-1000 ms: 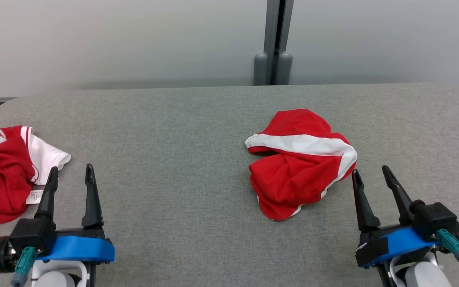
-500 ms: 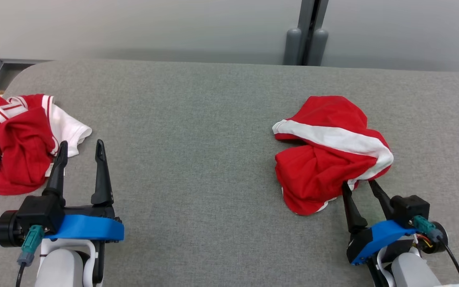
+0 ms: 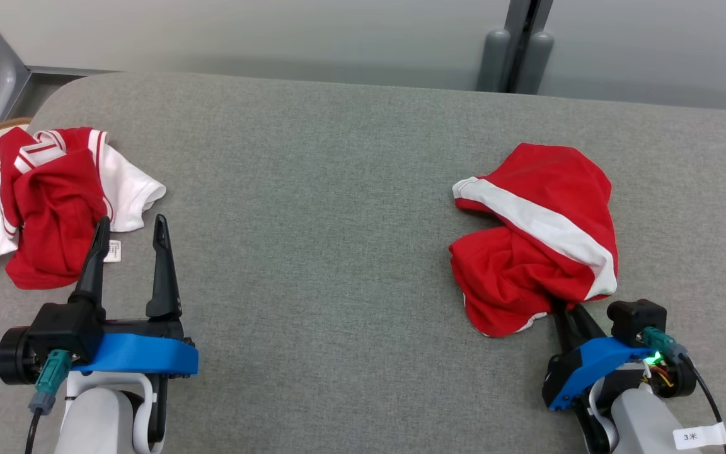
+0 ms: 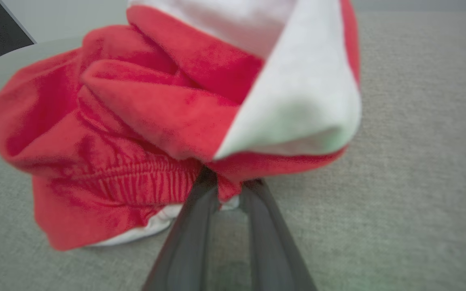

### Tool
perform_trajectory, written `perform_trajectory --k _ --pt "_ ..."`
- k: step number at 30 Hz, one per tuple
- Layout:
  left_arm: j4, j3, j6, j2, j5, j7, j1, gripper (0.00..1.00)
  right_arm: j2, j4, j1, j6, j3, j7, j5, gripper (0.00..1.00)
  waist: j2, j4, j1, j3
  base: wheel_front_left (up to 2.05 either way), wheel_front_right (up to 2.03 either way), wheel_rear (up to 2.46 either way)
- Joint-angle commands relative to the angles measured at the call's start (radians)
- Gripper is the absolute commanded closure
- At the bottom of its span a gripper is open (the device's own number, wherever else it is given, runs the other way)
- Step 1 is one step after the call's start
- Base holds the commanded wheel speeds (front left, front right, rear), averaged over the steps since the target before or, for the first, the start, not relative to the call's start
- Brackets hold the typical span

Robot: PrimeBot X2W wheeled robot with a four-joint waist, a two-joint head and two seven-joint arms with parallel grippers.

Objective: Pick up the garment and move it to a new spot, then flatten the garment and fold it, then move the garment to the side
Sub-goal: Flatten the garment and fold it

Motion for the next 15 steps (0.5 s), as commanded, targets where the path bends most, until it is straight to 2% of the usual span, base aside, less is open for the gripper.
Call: perform_trajectory --k 1,9,15 --pt "0.002 0.001 -0.001 0.003 0.002 -0.003 -0.01 0.0 -0.006 -0.003 -0.007 0.0 -0.006 0.001 0.001 1.0 0.0 -0.005 -0.0001 -0.004 0.0 0.0 0.0" --pt "0.006 -0.003 -0.005 -0.006 -0.001 -0.003 -0.003 0.0 -0.044 -0.174 0.014 0.0 -0.062 0.0 -0.032 1.0 0.0 -0.036 -0.0001 -0.031 0.0 0.0 0.0" --pt "0.01 -0.022 -0.01 -0.02 -0.008 -0.003 -0.012 0.0 -0.053 -0.304 -0.009 0.0 0.017 0.0 -0.059 1.0 0.0 -0.013 -0.0001 -0.043 0.0 0.0 0.0"
